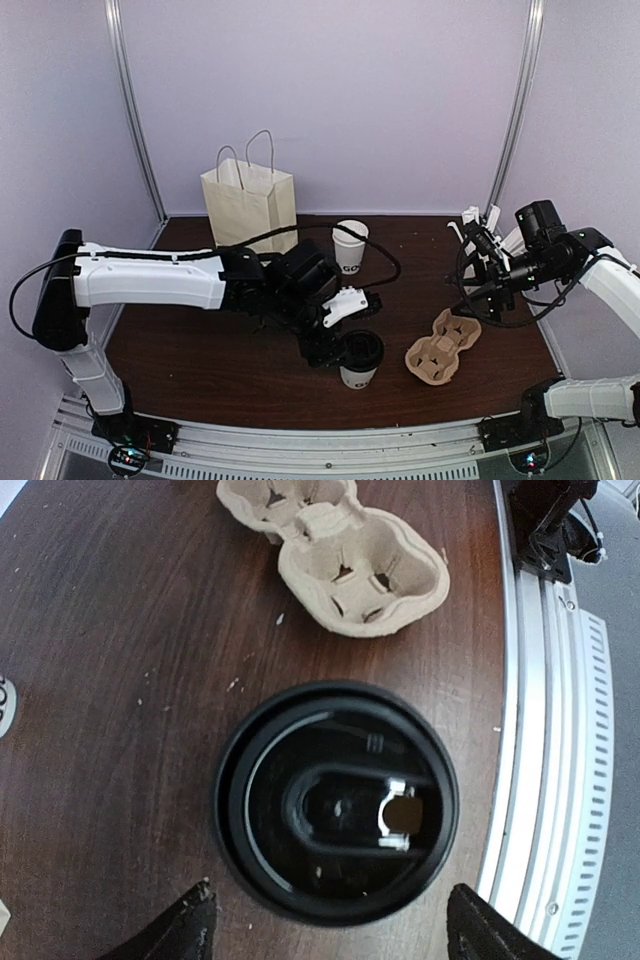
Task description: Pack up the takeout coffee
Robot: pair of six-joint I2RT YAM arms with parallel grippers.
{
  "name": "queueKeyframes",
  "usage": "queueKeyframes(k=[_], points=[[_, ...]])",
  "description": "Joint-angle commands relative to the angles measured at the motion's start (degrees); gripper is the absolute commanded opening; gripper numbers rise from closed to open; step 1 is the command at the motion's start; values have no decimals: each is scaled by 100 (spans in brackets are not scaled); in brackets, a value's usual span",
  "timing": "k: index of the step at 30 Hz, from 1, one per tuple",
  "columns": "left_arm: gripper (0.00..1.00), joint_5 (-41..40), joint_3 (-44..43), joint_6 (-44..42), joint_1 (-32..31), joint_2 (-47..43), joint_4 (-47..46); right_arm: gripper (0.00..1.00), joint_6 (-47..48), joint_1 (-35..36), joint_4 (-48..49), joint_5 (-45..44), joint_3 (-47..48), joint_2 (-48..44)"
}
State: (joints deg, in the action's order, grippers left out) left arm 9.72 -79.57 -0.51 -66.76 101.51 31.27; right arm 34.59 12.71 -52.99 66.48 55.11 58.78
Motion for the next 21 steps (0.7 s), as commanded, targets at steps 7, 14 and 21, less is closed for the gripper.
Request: queueKeyframes(k=[7,14,21], points=[[86,517,1306,159,440,-1558,-304,100,109,-34,-396,1492,37,121],[90,3679,2120,419,396,-2712,-2258,100,131,-41,-492,1669,-25,116],[82,4648,1238,504,95,-2296,-1329,100,238,-46,-672,1710,-70,98]])
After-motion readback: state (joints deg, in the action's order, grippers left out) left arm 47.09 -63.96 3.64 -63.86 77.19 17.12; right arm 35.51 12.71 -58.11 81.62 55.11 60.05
